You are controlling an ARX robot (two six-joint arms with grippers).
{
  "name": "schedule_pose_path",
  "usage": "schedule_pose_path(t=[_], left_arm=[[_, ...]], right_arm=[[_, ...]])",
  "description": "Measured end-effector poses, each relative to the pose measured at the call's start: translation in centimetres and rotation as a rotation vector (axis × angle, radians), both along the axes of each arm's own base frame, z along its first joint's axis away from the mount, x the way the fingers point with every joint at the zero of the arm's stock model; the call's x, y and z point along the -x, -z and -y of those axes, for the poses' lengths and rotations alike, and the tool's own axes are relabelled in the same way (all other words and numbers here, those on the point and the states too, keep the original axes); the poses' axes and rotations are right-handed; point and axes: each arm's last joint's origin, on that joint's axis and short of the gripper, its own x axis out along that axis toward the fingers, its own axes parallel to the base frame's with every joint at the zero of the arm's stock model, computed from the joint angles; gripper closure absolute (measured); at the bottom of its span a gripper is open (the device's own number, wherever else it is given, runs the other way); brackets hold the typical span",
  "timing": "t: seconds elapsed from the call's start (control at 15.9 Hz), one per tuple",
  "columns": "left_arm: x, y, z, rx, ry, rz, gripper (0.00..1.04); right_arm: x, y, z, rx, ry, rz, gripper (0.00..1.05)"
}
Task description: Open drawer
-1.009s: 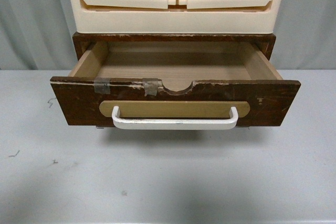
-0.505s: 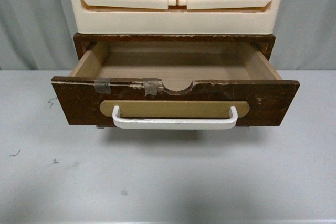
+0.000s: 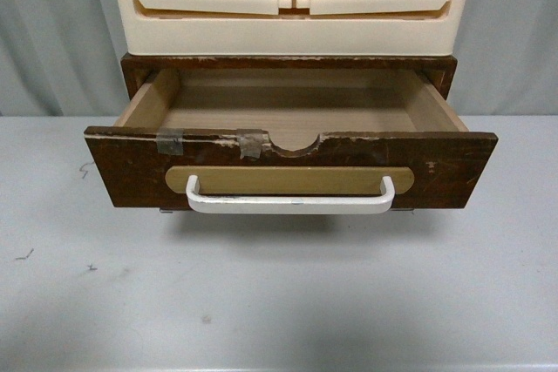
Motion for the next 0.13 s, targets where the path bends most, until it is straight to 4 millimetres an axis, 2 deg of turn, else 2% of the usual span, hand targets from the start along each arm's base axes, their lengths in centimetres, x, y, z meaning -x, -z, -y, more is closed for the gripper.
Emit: schedule_pose_path(t=[0.06,0.13], left_arm=[[0.0,0.0,0.0,0.0,0.0,0.0,0.19],[0.0,0.0,0.0,-0.001,0.0,0.0,0.07]], right_arm=[[0.0,0.0,0.0,0.0,0.0,0.0,0.17],[0.0,0.0,0.0,0.0,0.0,0.0,0.07]])
